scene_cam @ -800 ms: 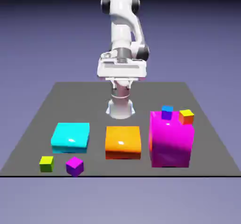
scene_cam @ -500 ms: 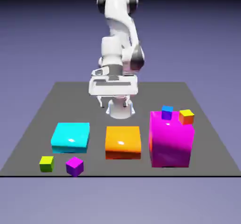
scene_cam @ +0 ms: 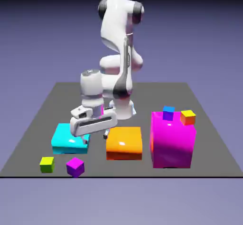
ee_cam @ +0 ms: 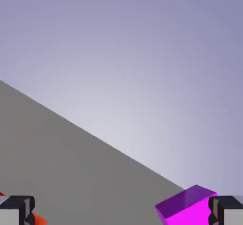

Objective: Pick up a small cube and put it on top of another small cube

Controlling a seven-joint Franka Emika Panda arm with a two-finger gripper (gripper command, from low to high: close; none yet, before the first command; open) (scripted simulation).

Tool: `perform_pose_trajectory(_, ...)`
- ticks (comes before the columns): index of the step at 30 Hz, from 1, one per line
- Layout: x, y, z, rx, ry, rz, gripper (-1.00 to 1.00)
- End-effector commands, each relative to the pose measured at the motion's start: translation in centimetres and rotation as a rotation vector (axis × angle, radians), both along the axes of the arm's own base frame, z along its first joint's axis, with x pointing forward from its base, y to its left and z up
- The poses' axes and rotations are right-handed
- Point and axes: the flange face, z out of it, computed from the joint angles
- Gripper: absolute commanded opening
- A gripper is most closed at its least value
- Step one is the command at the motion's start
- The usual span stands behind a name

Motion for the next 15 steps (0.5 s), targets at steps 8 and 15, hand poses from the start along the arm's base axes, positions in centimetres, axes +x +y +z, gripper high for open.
perform_pose_trajectory(8, 1.6, -4.4, -4.4, -0.082, 0.142, 0.222, 0.0)
perform_pose_trajectory(15, 2.5, -6.4, -9.0, -0.129, 0.199, 0.346, 0.0)
